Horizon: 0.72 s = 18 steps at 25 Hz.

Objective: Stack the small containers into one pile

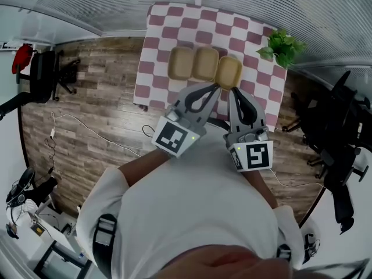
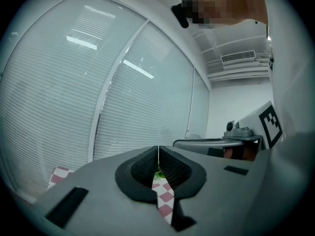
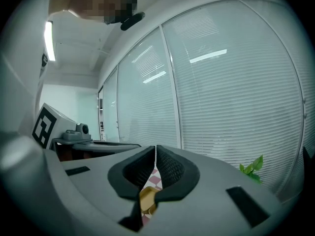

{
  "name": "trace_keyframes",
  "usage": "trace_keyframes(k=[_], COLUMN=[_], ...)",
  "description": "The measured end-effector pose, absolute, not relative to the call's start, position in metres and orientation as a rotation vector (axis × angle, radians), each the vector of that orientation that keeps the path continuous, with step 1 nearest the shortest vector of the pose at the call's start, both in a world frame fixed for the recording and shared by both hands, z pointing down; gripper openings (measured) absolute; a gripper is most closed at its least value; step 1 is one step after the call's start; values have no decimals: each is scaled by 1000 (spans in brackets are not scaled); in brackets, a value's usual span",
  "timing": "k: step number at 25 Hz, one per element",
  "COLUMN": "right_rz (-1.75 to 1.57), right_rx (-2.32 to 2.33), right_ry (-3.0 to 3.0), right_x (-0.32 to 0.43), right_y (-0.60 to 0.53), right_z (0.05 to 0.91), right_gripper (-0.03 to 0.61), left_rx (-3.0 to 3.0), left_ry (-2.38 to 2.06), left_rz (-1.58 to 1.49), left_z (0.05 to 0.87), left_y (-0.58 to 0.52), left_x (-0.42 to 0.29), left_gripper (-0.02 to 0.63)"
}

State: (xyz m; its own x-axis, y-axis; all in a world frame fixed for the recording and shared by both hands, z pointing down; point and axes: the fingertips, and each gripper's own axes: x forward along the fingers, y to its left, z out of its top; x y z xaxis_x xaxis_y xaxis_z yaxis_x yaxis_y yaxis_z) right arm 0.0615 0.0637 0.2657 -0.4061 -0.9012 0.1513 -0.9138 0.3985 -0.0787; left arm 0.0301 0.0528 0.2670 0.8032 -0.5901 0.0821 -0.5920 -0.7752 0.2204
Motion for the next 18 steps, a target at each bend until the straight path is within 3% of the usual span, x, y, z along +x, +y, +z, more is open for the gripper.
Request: trace_keyframes(k=[18], right_rz=[414], right_rx=[1643], right_ry=[-2485], right_x=[96], right_y=[65], right_z=[313], right_gripper=[32], left_rx=[2653], left_ry=[-899], left_rz=[185], left_z=[319], left_y=[52], left_x=[61], left_gripper=[35])
